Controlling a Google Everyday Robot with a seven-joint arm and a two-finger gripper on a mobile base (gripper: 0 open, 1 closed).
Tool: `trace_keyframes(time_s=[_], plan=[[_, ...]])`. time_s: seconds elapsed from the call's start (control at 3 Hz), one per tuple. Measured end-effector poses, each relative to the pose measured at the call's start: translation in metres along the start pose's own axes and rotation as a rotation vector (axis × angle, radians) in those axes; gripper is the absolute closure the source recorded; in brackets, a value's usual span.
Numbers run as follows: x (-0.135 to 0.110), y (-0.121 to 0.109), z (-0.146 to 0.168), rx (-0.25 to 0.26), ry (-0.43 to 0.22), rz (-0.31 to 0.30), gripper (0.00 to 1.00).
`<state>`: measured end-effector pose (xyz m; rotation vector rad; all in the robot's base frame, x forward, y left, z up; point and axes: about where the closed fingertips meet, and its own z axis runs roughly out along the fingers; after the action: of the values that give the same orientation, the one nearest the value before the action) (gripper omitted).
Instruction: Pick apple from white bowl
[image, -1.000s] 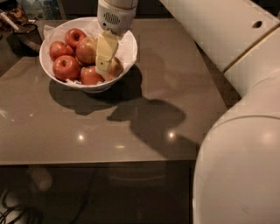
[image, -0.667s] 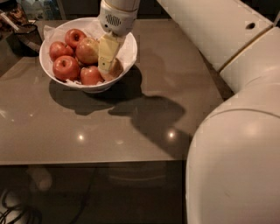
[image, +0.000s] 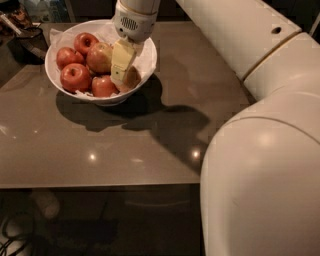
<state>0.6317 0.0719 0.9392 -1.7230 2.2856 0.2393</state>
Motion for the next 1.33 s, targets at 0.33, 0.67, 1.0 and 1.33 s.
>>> trace_keyframes(time_s=[0.33,0.67,1.0,1.33], plan=[[-0.002,0.001,0.009,-0.031,-0.006,0.016,0.26],[-0.002,0.002,0.020,-0.069,-0.016,0.038,0.27],[0.001,0.003,0.031,-0.111,-0.027,0.066,0.28],[0.003,0.005,0.045,-0.156,-0.039,0.090,0.29]])
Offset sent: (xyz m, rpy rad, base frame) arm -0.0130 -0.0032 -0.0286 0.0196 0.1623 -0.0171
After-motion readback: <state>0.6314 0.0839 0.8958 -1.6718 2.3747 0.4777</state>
